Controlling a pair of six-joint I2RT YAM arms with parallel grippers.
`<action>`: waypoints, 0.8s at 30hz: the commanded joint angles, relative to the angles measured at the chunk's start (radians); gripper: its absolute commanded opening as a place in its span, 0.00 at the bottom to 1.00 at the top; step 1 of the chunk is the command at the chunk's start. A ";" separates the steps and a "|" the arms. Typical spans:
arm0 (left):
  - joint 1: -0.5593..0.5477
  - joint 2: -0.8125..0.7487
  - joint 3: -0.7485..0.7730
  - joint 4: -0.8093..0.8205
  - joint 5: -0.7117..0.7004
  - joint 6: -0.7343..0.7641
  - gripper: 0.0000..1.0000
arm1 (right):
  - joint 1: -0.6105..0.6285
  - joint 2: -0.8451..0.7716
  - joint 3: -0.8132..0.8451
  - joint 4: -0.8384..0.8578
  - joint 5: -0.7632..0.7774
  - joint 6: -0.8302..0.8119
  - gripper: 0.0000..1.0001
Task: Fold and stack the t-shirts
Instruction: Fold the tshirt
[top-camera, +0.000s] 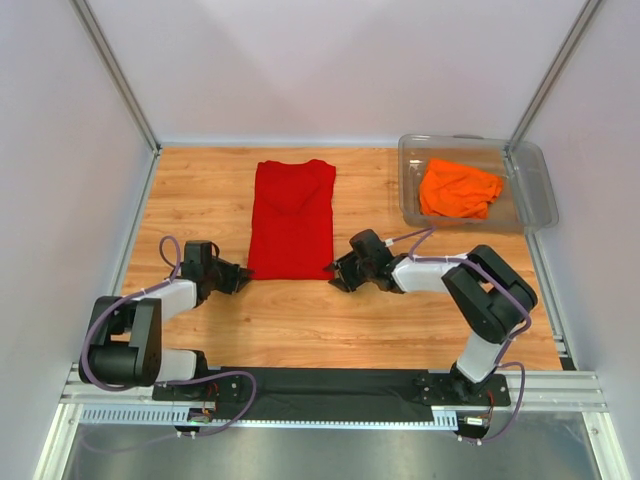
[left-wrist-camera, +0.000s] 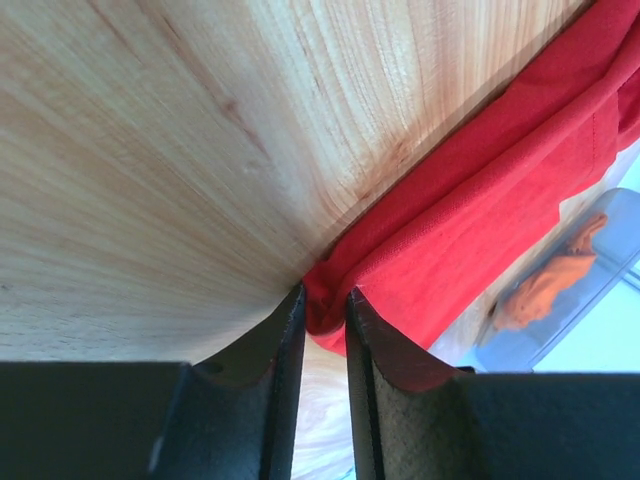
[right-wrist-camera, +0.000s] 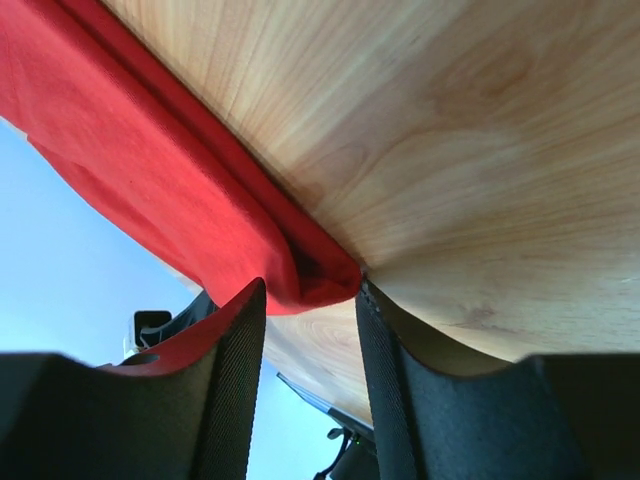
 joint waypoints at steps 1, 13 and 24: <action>0.006 0.025 -0.006 -0.010 -0.045 0.025 0.28 | 0.002 0.043 0.008 -0.103 0.115 0.002 0.43; 0.031 -0.034 0.103 -0.210 0.016 0.326 0.00 | -0.023 0.014 0.040 -0.116 0.043 -0.358 0.00; -0.053 -0.609 -0.100 -0.558 0.030 0.354 0.00 | 0.024 -0.246 -0.135 -0.169 -0.123 -0.584 0.00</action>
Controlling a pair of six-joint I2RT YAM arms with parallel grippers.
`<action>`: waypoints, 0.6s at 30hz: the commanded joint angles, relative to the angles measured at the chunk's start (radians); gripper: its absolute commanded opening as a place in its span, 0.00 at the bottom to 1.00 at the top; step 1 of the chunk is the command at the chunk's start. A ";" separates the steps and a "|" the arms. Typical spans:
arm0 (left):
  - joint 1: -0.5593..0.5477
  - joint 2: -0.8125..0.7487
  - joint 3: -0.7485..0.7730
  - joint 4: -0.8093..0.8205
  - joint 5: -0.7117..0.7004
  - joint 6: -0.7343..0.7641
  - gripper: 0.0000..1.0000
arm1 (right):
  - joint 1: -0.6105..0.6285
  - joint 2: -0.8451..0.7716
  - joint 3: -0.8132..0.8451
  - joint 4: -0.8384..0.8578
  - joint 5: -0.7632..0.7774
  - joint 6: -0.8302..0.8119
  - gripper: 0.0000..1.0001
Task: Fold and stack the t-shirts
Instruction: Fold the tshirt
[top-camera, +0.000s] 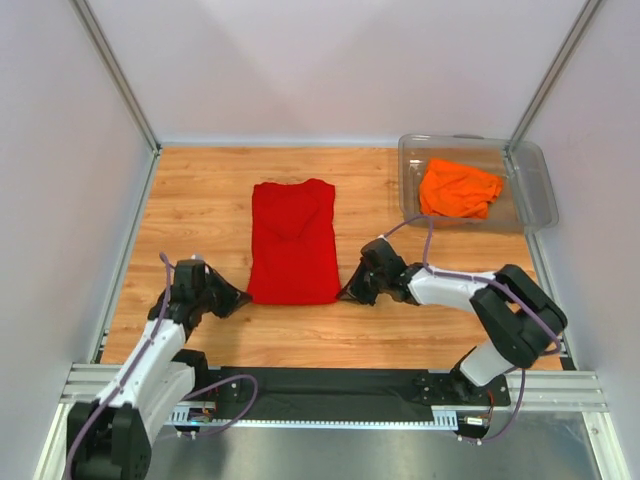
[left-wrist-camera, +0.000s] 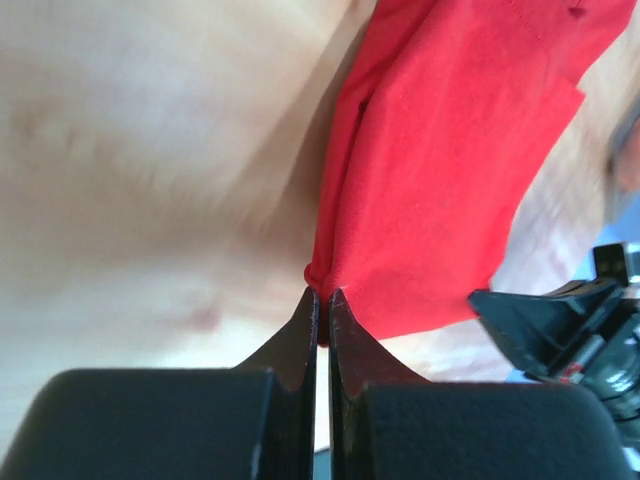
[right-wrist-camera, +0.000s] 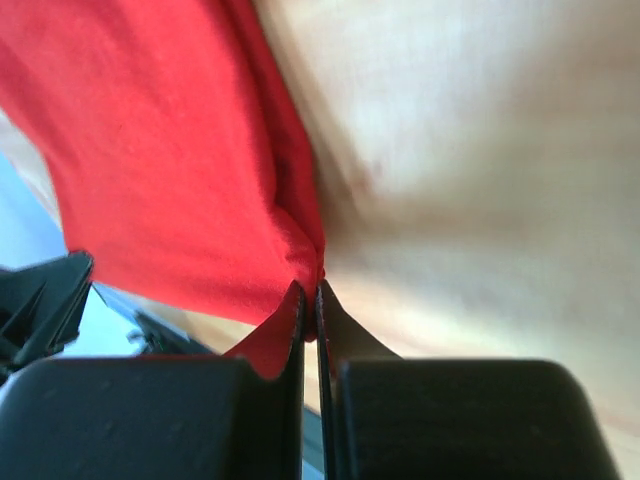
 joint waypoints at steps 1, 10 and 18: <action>-0.037 -0.160 -0.042 -0.212 -0.030 -0.004 0.00 | 0.031 -0.121 -0.079 -0.078 -0.024 -0.081 0.00; -0.057 -0.522 0.035 -0.548 -0.041 -0.055 0.00 | 0.136 -0.351 -0.141 -0.174 -0.041 -0.019 0.00; -0.057 -0.377 0.292 -0.644 -0.082 0.075 0.00 | 0.099 -0.451 0.059 -0.461 -0.042 -0.119 0.00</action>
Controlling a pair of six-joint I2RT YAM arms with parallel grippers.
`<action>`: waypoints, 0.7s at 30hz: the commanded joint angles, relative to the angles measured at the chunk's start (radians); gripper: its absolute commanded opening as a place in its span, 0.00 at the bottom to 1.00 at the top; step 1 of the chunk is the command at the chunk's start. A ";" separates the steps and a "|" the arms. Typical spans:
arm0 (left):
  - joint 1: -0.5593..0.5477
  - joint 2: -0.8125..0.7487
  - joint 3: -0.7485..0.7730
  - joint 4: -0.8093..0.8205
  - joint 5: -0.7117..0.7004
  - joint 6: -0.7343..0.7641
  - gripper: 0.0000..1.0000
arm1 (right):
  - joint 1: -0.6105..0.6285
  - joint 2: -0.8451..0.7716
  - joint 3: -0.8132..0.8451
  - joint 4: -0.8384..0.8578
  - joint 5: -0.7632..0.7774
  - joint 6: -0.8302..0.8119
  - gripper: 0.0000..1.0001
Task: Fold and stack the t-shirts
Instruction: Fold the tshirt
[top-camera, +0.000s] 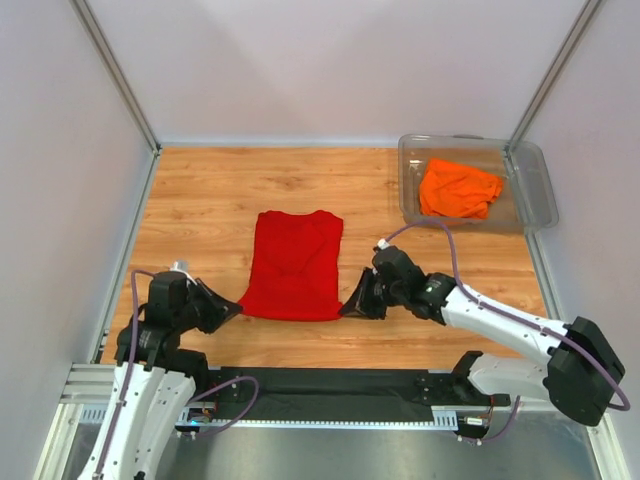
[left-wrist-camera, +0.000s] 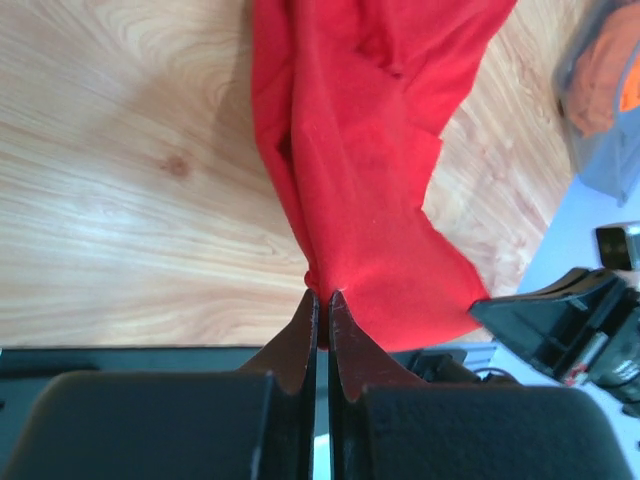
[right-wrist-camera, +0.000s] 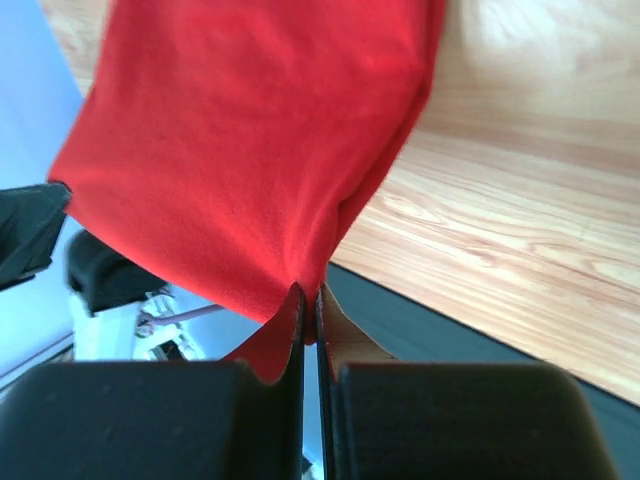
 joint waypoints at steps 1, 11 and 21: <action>0.004 0.134 0.161 -0.027 -0.068 0.097 0.00 | -0.067 -0.010 0.150 -0.197 0.004 -0.093 0.00; 0.025 0.836 0.563 0.205 -0.108 0.252 0.00 | -0.348 0.484 0.683 -0.275 -0.206 -0.319 0.00; 0.105 1.407 1.005 0.269 0.102 0.382 0.00 | -0.435 0.900 1.132 -0.387 -0.276 -0.371 0.00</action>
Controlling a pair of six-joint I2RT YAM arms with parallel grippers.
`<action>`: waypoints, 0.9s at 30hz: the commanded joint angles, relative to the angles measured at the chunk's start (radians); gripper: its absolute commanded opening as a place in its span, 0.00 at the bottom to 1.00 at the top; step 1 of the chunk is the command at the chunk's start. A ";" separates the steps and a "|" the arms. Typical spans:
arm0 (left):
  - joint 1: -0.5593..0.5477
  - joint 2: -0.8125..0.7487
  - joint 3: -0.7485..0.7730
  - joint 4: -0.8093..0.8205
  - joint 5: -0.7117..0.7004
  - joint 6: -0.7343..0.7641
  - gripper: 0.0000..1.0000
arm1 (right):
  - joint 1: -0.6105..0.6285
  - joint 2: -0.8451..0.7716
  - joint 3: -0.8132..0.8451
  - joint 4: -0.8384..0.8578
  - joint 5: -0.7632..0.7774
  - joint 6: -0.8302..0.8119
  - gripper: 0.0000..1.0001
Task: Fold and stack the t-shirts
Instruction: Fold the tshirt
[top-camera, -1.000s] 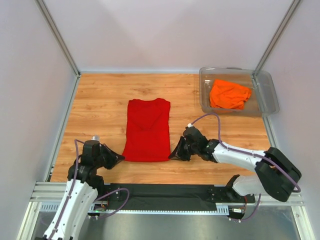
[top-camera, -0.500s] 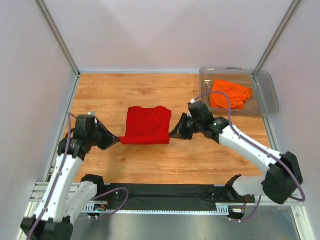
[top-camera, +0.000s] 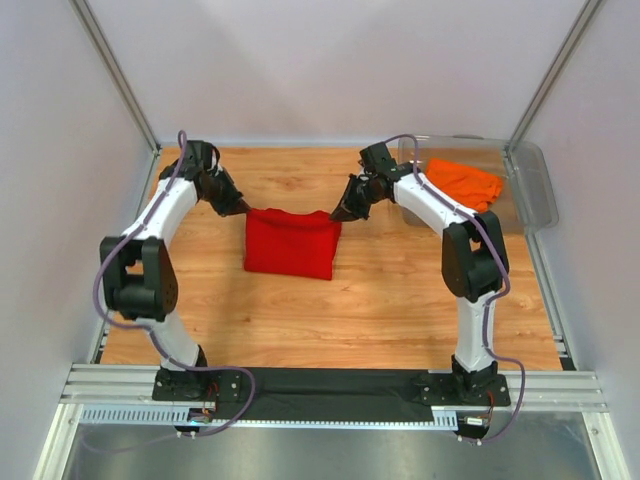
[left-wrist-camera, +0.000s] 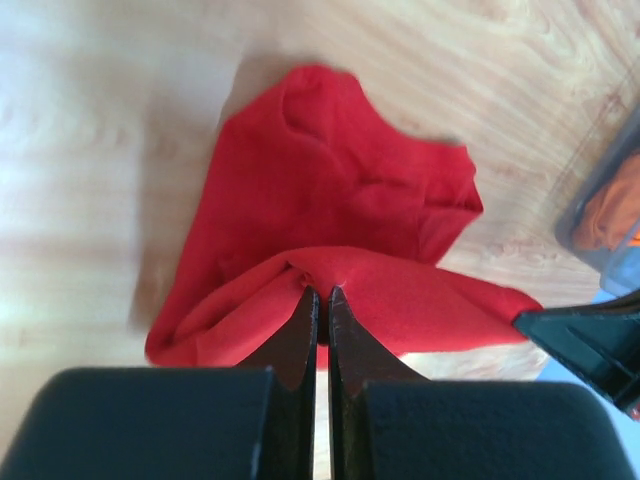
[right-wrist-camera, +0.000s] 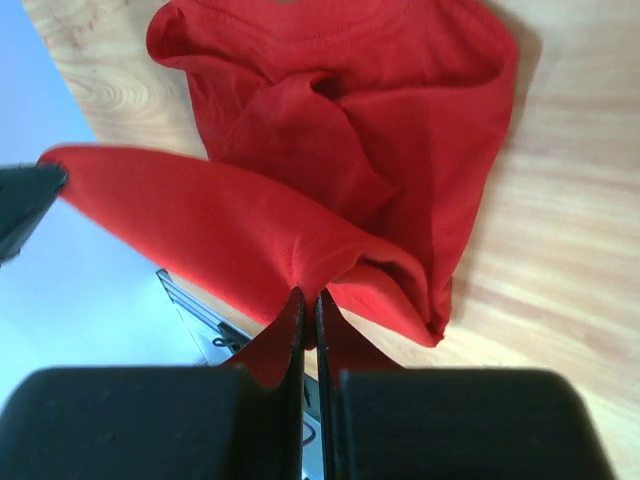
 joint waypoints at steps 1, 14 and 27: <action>0.015 0.143 0.149 0.024 0.099 0.087 0.00 | -0.036 0.063 0.113 -0.057 -0.049 -0.032 0.00; 0.029 0.605 0.758 -0.105 0.100 0.251 0.33 | -0.139 0.312 0.381 0.006 0.023 -0.048 0.21; -0.003 0.241 0.273 0.099 0.289 0.372 0.38 | -0.081 0.122 0.322 0.004 0.125 -0.357 0.58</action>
